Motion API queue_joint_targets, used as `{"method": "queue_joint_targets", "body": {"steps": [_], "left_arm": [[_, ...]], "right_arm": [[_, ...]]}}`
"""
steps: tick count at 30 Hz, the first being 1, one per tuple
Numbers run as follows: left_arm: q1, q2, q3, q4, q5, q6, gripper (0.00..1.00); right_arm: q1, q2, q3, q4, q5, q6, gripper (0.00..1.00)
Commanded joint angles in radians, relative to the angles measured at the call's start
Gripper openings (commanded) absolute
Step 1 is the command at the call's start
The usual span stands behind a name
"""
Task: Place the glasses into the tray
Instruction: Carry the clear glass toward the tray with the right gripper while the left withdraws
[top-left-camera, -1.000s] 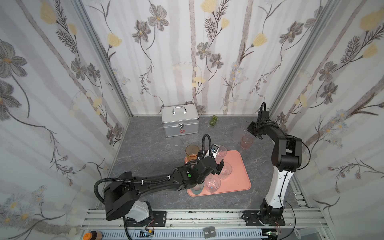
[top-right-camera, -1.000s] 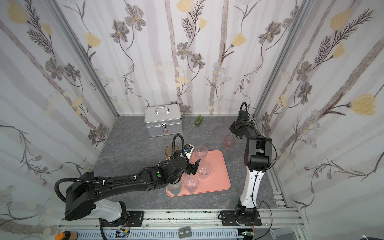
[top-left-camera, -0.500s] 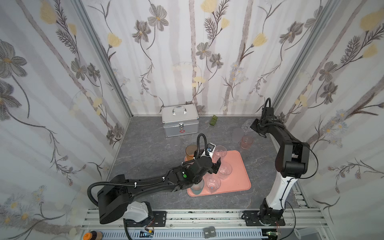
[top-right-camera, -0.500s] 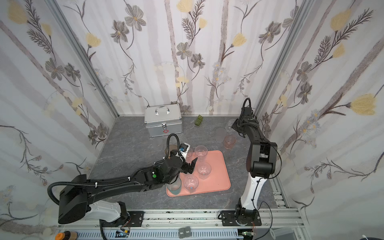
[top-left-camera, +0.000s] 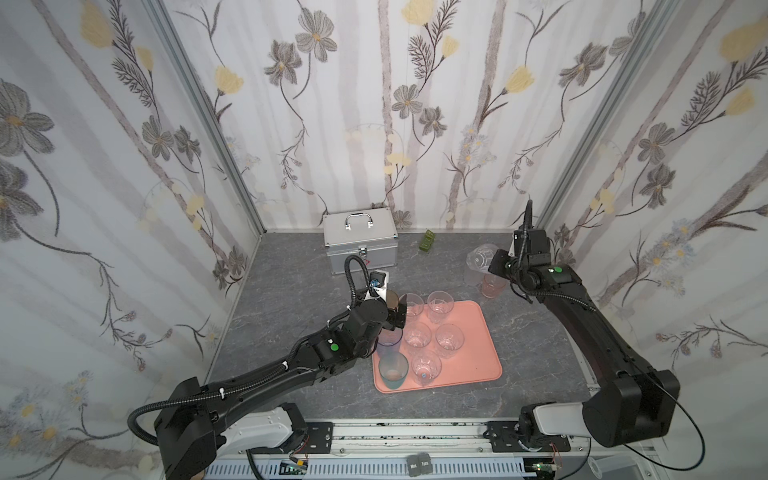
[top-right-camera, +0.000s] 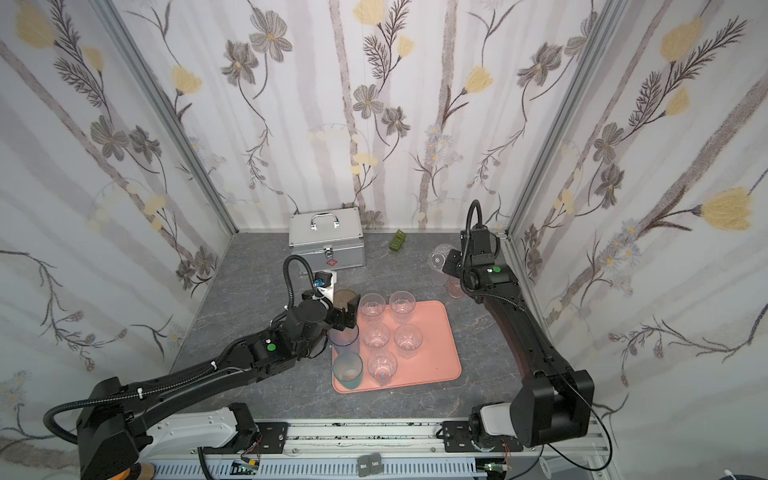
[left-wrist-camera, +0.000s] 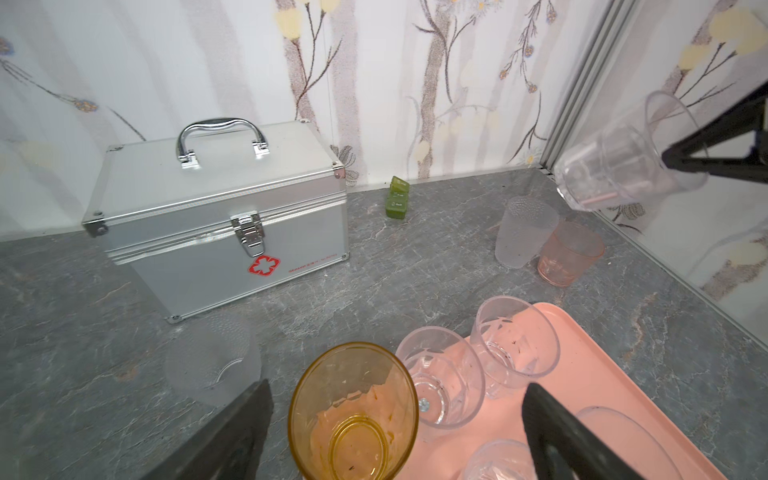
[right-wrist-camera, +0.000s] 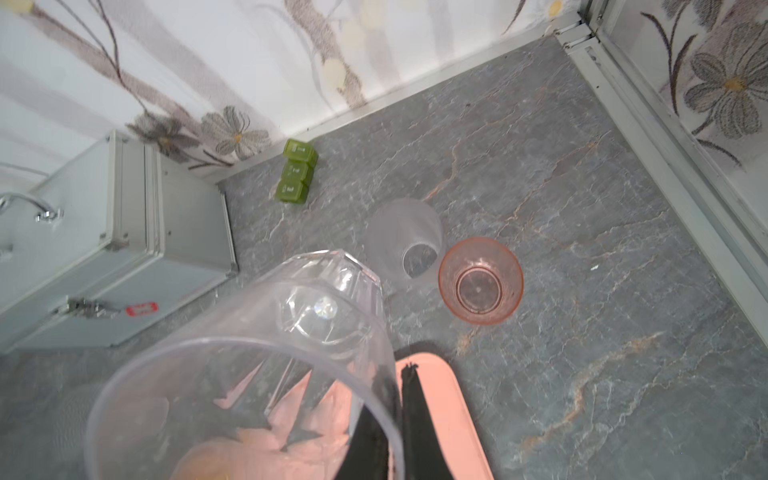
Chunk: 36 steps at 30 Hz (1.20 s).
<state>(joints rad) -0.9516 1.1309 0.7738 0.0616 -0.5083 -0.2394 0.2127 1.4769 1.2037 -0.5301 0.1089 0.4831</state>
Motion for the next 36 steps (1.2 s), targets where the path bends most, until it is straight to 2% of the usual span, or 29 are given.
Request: {"method": "queue_joint_targets", "body": {"steps": [1, 5, 10, 13, 18, 23, 28, 36], "left_arm": [[0.013, -0.033, -0.013, -0.101, -0.032, -0.053, 0.96], [0.014, -0.048, -0.021, -0.156, -0.029, -0.092, 0.95], [0.014, -0.037, -0.028, -0.158, -0.01, -0.16, 0.93], [0.009, 0.002, -0.016, -0.158, 0.012, -0.21, 0.92], [-0.018, 0.066, 0.008, -0.157, 0.021, -0.253, 0.91], [-0.029, 0.054, 0.002, -0.157, 0.004, -0.246, 0.91], [-0.029, 0.049, -0.019, -0.155, -0.01, -0.243, 0.91], [-0.028, 0.024, -0.037, -0.157, -0.012, -0.252, 0.91]], "right_arm": [[0.046, -0.084, -0.112, -0.05, 0.052, -0.017, 0.0], [0.077, -0.214, -0.242, -0.159, 0.075, -0.026, 0.0], [0.121, -0.338, -0.372, -0.311, 0.026, 0.005, 0.0], [0.234, -0.382, -0.374, -0.391, 0.071, 0.101, 0.0], [0.328, -0.359, -0.41, -0.467, 0.105, 0.191, 0.0], [0.411, -0.373, -0.458, -0.481, 0.093, 0.256, 0.0], [0.479, -0.353, -0.496, -0.391, 0.028, 0.28, 0.0], [0.584, -0.222, -0.488, -0.31, 0.028, 0.31, 0.0]]}}
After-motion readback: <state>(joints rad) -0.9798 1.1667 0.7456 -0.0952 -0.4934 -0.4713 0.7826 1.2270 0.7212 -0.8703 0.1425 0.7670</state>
